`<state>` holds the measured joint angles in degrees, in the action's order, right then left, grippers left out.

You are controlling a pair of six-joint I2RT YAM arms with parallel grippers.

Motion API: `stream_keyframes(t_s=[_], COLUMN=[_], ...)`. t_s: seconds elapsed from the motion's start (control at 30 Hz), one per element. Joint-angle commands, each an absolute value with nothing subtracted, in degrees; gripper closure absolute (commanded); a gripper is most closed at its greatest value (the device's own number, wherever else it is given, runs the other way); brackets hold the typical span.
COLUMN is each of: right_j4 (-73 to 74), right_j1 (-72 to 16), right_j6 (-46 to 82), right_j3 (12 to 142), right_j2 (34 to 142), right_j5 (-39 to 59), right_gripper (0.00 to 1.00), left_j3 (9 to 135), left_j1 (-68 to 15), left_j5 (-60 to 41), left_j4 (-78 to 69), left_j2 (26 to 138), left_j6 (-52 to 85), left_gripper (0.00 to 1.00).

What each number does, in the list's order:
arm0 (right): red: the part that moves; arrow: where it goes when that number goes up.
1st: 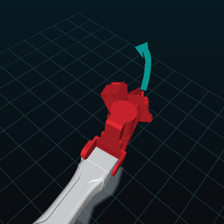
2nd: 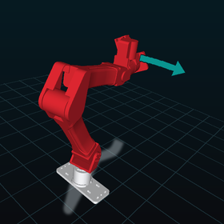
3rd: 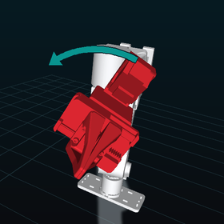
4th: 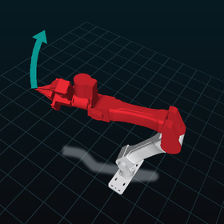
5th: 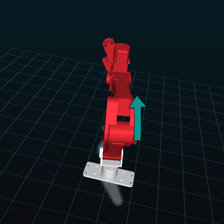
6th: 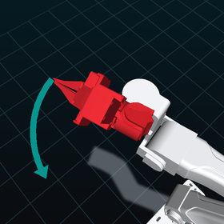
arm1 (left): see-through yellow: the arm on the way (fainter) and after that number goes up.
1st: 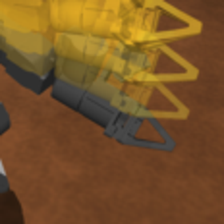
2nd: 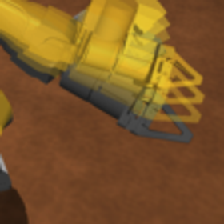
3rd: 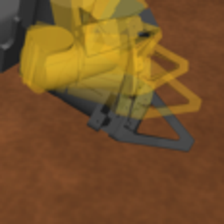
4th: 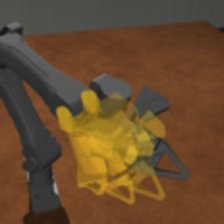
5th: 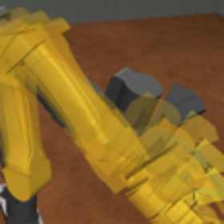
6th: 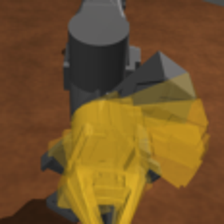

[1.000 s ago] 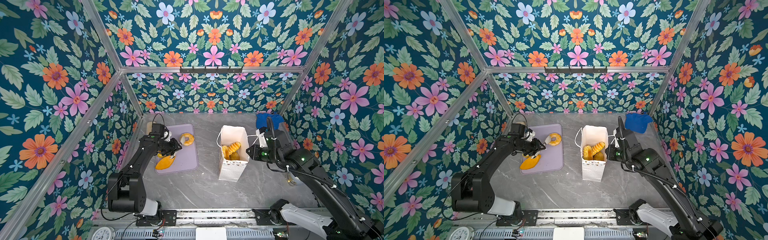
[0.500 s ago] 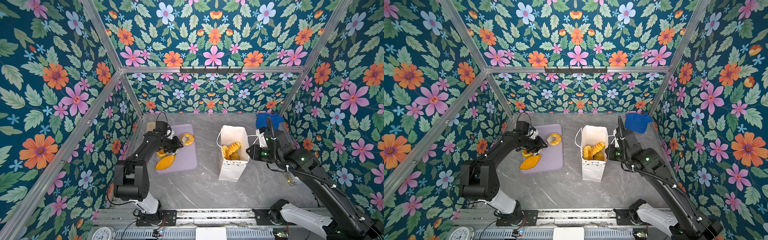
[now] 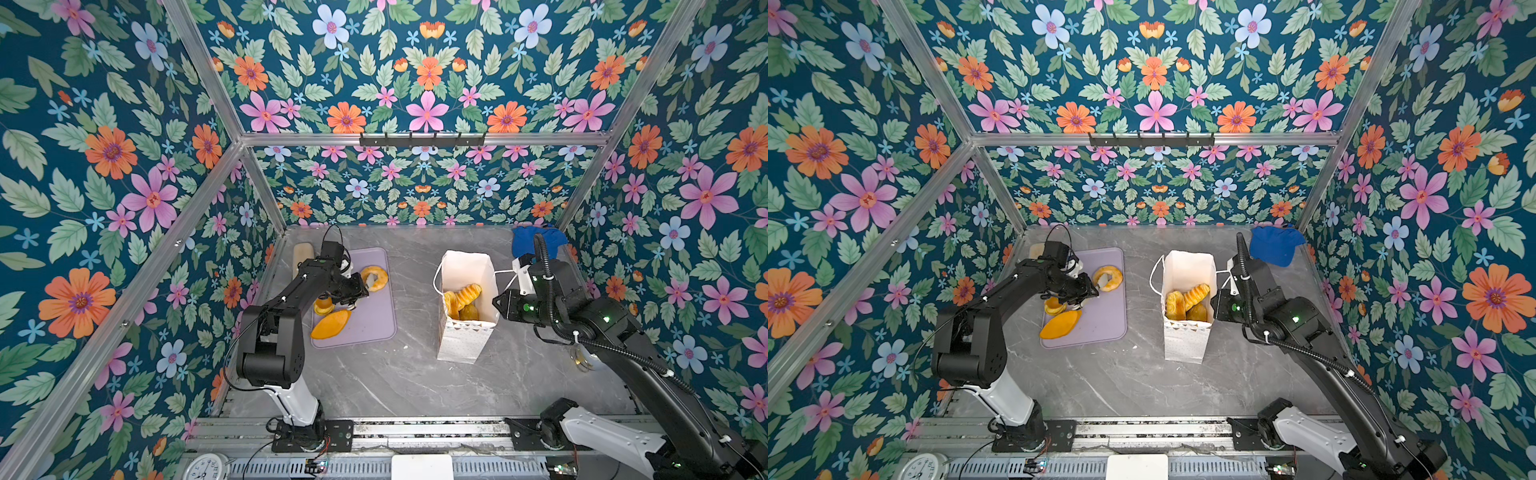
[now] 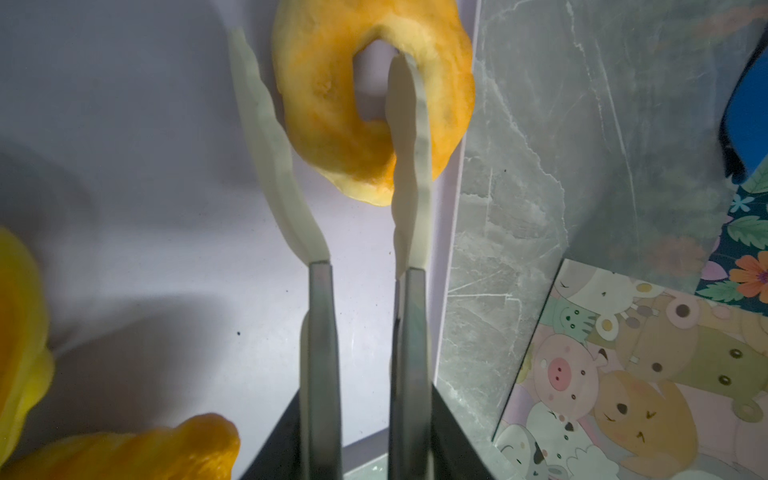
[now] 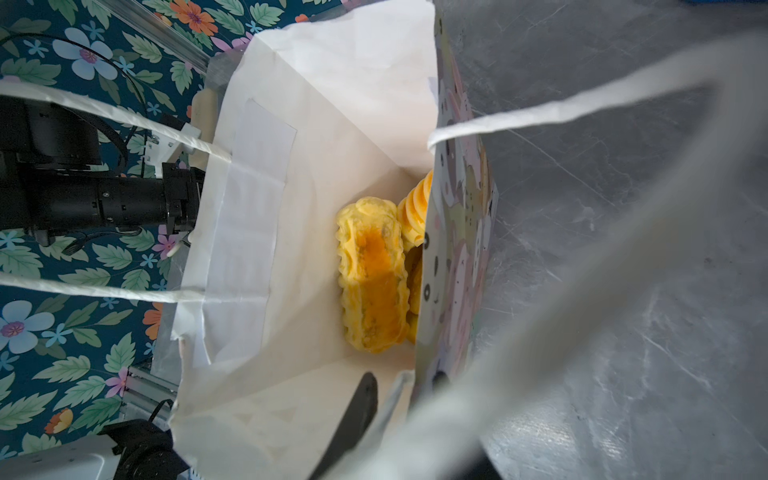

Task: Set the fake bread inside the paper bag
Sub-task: 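Pinch the ring bun with the tongs in the left gripper, then lift the ring bun and carry it over the paper bag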

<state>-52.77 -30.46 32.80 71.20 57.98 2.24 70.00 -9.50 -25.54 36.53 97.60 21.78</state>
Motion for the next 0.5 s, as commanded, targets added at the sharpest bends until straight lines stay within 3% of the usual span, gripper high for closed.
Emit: stream_keyframes(t_s=[0.0,0.2,0.47], right_j4=[-53.2,-52.9,-53.4], right_j1=[-30.5,-30.4,-30.5], right_j6=[33.0,33.0,32.9], right_j3=[71.6,71.7,71.8], right_j2=[57.8,57.9,57.3], right_j5=[1.5,1.6,1.0], right_gripper=[0.75,0.75,0.75], left_j3=[69.9,70.6,70.5], left_j1=[-9.5,-9.7,-10.0], left_j5=[-23.9,-24.4,-25.1], left_j4=[37.0,37.7,37.2], left_j2=[97.2,98.8,99.9], left_j6=[20.7,20.1,20.0], left_gripper=[0.61,0.64,0.87])
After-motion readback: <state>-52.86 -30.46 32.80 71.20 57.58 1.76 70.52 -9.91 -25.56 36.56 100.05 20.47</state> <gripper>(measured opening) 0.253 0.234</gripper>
